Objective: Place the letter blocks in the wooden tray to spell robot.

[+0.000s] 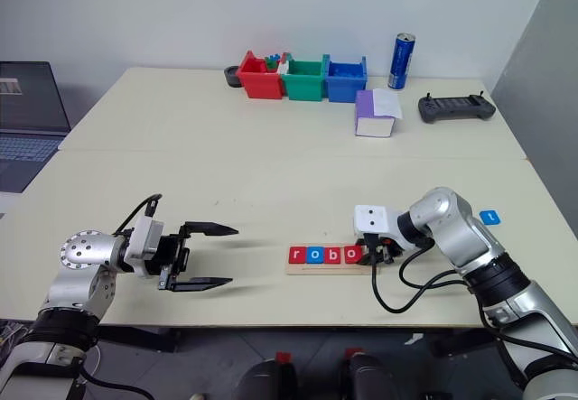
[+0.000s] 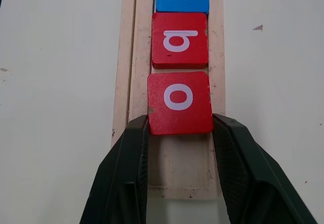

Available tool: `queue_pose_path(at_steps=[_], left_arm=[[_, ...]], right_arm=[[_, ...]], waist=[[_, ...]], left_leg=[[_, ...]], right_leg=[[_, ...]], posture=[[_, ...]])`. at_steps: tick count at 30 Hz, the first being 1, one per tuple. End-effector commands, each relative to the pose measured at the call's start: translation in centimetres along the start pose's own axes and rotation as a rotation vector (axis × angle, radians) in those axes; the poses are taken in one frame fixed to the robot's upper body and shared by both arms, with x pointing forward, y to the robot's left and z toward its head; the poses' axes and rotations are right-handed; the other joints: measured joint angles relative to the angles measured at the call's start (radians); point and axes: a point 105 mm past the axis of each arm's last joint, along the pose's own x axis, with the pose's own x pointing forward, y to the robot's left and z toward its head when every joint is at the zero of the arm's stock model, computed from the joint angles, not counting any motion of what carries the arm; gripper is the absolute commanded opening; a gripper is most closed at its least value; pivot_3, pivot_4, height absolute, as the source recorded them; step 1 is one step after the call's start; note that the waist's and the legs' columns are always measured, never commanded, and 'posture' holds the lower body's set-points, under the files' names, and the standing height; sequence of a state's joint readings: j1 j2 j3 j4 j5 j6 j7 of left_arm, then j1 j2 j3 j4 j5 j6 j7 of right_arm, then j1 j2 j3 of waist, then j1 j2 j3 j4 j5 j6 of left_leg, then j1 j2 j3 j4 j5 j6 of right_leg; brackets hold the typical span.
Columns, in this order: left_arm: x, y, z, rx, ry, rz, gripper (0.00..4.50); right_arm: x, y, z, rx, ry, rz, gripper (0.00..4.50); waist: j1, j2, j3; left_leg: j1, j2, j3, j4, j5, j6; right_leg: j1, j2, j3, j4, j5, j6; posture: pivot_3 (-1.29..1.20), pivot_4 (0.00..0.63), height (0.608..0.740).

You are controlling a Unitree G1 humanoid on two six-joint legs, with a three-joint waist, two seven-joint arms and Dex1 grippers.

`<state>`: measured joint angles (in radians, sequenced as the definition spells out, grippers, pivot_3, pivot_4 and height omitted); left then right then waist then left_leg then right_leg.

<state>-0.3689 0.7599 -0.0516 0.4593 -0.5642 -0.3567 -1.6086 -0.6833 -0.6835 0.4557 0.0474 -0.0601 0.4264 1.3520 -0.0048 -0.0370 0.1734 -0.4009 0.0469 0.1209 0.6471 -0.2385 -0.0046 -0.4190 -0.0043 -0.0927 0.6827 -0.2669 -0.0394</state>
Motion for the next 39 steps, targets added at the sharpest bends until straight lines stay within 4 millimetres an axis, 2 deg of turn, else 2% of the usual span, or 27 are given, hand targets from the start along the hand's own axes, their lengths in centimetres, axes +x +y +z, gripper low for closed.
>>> queue_pose_path(at_steps=[1,11,19,24,27,29,31,32,34,37,39], left_arm=[[-0.4,0.2,0.6,0.035,-0.002,0.012,4.50],[-0.5,0.1,0.6,0.036,0.001,0.012,4.50],[-0.5,0.2,0.7,0.039,0.003,0.011,4.50],[-0.4,0.3,0.7,0.041,0.001,0.009,4.50],[-0.5,0.2,0.8,0.043,-0.001,0.010,4.50],[-0.6,0.2,0.8,0.043,-0.001,0.011,4.50],[-0.6,0.1,0.8,0.043,-0.003,0.013,4.50],[-0.5,0.1,0.8,0.041,-0.005,0.013,4.50],[-0.4,0.1,0.8,0.036,-0.012,0.009,4.50],[0.0,-0.1,0.6,0.025,-0.016,-0.005,4.50],[0.2,0.0,0.6,0.022,-0.018,-0.011,4.50]], right_arm=[[-0.2,-0.2,1.0,-0.038,-0.013,-0.007,1.44],[0.0,-0.1,1.0,-0.033,-0.009,-0.009,1.44],[-0.5,0.1,1.3,-0.038,-0.024,-0.009,4.19],[-3.2,0.2,3.3,-0.011,-0.130,-0.075,4.19],[-6.3,-0.7,3.5,0.118,-0.248,-0.218,4.19],[-8.7,-1.5,2.6,0.238,-0.325,-0.355,4.19],[-11.4,-2.1,-0.4,0.412,-0.427,-0.550,4.19],[-12.1,-1.6,-2.4,0.491,-0.465,-0.622,4.19],[-11.9,-0.1,-6.0,0.627,-0.487,-0.711,4.19],[-11.4,1.5,-10.6,0.723,-0.443,-0.835,4.19],[-13.2,1.3,-12.8,0.786,-0.477,-0.979,4.19]], waist=[[0.000,0.000,0.000],[0.000,0.000,0.000],[0.000,0.000,0.000],[0.001,0.000,0.000],[0.003,0.000,0.000],[0.003,0.000,0.000],[0.005,-0.001,-0.001],[0.008,-0.002,-0.001],[0.016,-0.004,-0.003],[0.014,-0.003,-0.002],[0.000,0.001,0.000]], left_leg=[[0.000,0.000,0.000,0.000,0.000,0.000],[0.000,0.000,0.000,0.000,0.000,0.000],[0.000,0.000,0.000,0.000,0.000,0.000],[0.000,0.000,0.000,0.000,0.000,0.000],[0.000,0.000,0.000,0.000,0.000,0.000],[0.000,0.000,0.000,0.000,0.000,0.000],[0.000,-0.001,0.000,0.000,0.000,0.000],[0.000,-0.001,-0.001,0.000,0.000,0.000],[0.000,-0.001,-0.002,-0.001,0.000,0.000],[0.001,-0.002,-0.002,-0.001,0.000,0.000],[0.001,-0.002,-0.001,0.000,0.000,0.000]], right_leg=[[0.000,0.000,0.000,0.000,0.000,0.000],[0.000,0.000,0.000,0.000,0.000,0.000],[0.000,0.000,0.000,0.000,0.000,0.000],[0.000,0.000,0.000,0.000,0.000,0.000],[0.000,0.000,0.000,0.000,0.000,0.000],[0.000,-0.001,0.000,-0.001,0.000,0.000],[0.000,-0.001,0.000,-0.001,0.000,0.000],[0.001,-0.001,0.000,-0.001,0.000,0.000],[0.002,-0.001,-0.002,-0.002,0.000,-0.001],[0.004,-0.002,-0.002,-0.002,-0.001,-0.001],[0.004,-0.002,-0.001,-0.002,-0.001,-0.001]], posture=[[0.00,0.150,0.740],[0.00,0.150,0.740],[0.00,0.150,0.740],[0.00,0.150,0.740],[0.00,0.150,0.740],[0.00,0.150,0.740],[0.00,0.150,0.740],[0.00,0.150,0.740],[0.00,0.150,0.740],[0.00,0.150,0.740],[0.00,0.150,0.740]])
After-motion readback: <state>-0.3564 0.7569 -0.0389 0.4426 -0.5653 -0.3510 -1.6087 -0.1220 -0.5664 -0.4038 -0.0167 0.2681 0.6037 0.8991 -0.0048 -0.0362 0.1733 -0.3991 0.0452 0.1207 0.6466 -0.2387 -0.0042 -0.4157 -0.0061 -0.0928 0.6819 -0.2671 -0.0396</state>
